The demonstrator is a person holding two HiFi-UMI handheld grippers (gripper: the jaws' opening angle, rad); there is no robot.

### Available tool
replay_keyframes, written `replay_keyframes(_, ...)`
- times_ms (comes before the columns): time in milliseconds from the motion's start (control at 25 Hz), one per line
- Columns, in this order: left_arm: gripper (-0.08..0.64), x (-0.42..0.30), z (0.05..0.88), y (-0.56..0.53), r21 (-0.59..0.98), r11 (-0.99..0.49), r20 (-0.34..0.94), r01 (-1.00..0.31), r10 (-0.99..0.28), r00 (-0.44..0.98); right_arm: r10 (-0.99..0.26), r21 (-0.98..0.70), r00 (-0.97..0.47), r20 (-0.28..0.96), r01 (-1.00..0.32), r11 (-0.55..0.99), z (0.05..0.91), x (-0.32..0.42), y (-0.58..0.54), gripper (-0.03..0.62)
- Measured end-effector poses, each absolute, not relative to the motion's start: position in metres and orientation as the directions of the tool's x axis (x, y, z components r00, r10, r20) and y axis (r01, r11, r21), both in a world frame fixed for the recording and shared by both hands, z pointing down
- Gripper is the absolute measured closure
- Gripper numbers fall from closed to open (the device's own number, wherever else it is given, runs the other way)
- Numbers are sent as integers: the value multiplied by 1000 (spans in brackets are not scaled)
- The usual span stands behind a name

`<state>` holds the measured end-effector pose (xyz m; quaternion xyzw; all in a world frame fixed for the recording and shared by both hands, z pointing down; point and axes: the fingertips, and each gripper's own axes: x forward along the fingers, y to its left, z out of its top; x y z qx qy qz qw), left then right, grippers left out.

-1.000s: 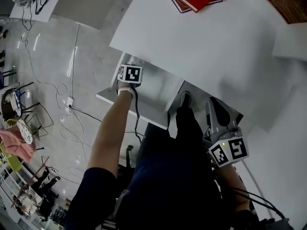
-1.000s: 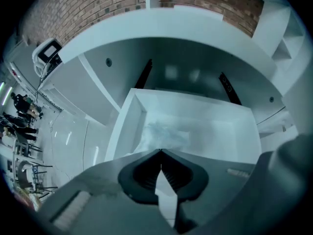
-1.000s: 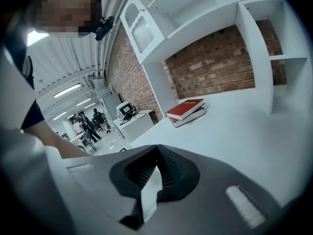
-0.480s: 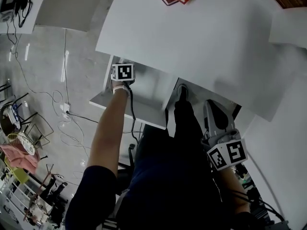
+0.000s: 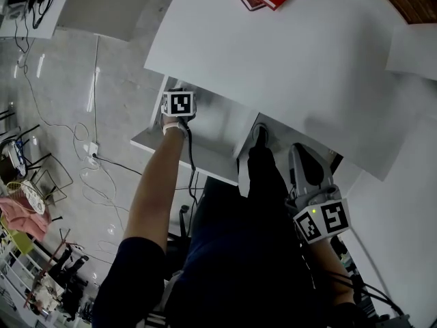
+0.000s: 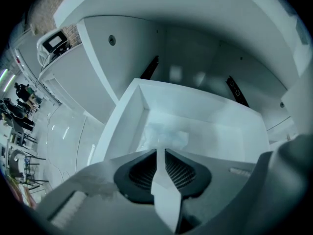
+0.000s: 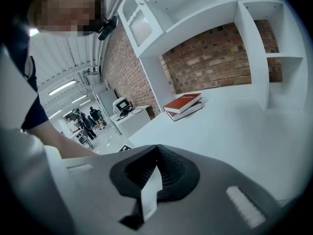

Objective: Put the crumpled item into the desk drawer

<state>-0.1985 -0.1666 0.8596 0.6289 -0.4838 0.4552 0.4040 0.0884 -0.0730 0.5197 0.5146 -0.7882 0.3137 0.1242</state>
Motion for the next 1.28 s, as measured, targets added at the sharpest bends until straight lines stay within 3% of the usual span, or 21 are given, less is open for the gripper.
replay_keyframes(120,462,-201,849,-168,75,-179,955,-981,-271,122,-727,-371,-464,506,-878,302,518,81,-77,591)
replay_keyframes(520,462,-214,756,-180,119,-100,873,-988,-464,152,-706,-369,-563,429,-823,432,492,60,-91,591)
replay_keyframes(960,460,-231,587,-158,235,-31,641,-972,-746,179,-684,-340,-665,301,-745,574,448,28,-95,591)
replay_keyframes(1280,462,-205,476,-103,341,-60,445,-938,-869,217,-648,-338,-729,221,-680,651,416,6,-84,591)
